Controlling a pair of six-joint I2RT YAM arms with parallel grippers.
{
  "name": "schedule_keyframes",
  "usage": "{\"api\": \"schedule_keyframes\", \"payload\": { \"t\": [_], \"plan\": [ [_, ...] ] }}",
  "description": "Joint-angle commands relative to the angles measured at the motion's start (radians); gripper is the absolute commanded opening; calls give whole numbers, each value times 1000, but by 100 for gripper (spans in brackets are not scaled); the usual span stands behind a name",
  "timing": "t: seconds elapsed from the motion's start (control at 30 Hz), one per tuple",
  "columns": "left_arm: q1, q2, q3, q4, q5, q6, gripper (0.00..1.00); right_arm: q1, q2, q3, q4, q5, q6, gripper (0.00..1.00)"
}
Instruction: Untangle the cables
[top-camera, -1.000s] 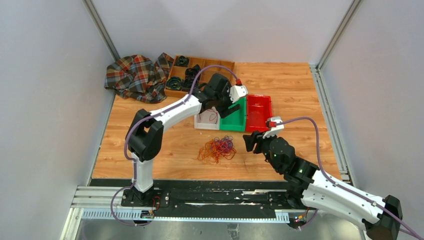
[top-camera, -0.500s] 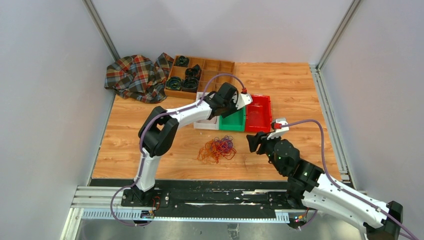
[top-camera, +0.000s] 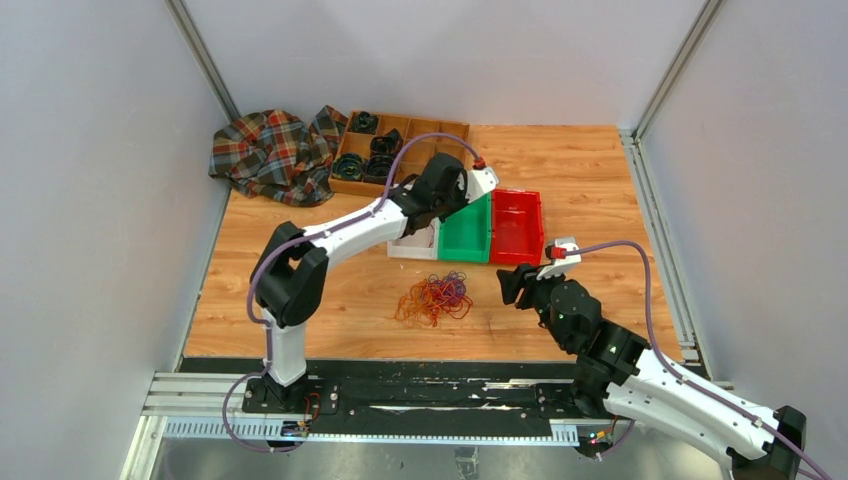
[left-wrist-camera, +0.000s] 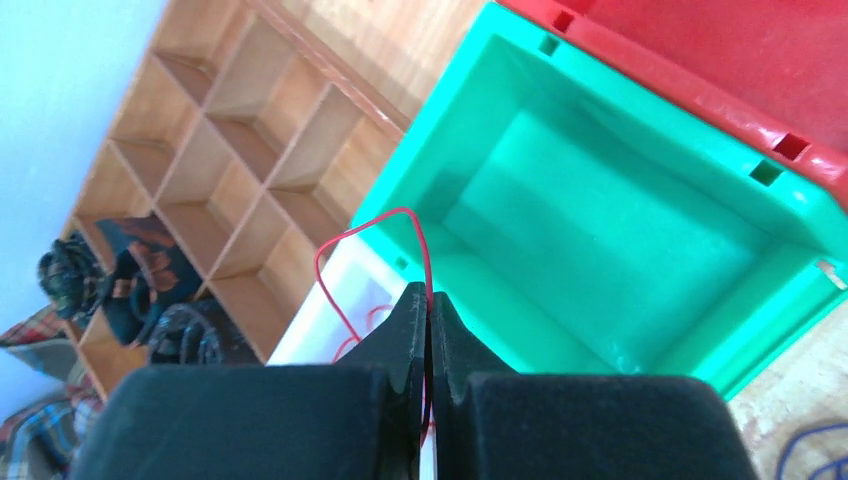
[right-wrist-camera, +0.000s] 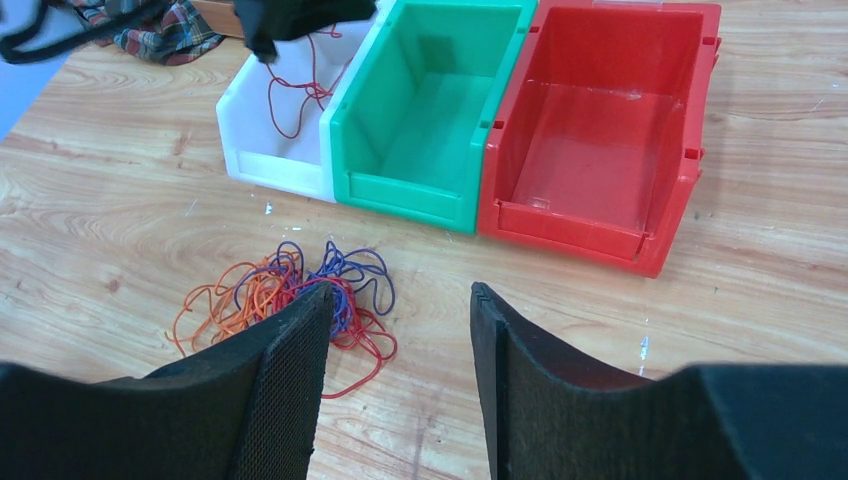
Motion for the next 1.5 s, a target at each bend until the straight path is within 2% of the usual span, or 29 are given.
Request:
{"api": "schedule_keyframes", "payload": {
  "t": [0.0,0.23,0.6,0.77,1.0,1.37,1.47],
  "plan": [
    [26,-109,-57,20,9,-63,1,-15,-12,-15,6,6,20,53],
    [105,-115,-162,92,6,-117,1,-15,-20,-20,5,-3,25,52],
    [158,-54,-264,284,84,-231,0,-15,-21,-12,-5,1,28,51],
    [160,-31,-274,292,96,-246,1,-15,-15,-2,-9,6,19,51],
    [179,-23,-287,292,82,-247,16,-15,5,25,-7,1,7,51],
    [180,-19,-334,288,98,-213,11,-15,-10,33,-10,-11,8,51],
    [180,-28,-329,280,126,-212,13,-15,-10,37,-11,-13,8,51]
  ]
}}
